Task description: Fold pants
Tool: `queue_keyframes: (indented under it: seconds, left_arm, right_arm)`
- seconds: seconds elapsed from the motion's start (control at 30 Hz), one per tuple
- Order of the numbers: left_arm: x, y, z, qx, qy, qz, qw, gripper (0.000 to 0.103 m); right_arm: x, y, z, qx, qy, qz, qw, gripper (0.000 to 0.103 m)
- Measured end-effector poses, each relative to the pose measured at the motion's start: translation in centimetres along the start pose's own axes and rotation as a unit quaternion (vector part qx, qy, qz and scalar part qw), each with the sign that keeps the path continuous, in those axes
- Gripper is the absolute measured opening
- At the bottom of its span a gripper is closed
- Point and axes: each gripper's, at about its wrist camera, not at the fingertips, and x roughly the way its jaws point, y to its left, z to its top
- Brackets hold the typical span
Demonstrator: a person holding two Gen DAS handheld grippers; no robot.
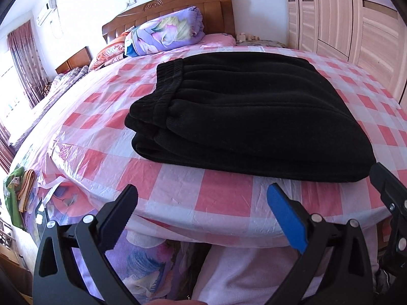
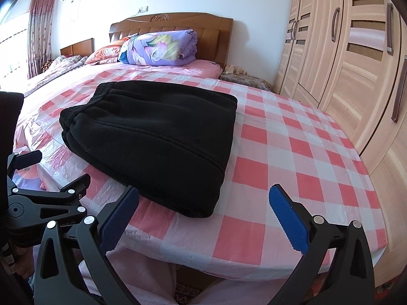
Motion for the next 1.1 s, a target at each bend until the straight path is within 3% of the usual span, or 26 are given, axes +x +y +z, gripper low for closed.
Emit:
queue_keyframes:
  seconds: [1.1]
  left_arm:
    - [0.09, -0.08, -0.05, 0.002, 0.001, -0.002, 1.0, 0.101]
  right_arm:
    - [0.83, -0.39, -0.28, 0.006, 0.014, 0.006, 1.0, 0.099]
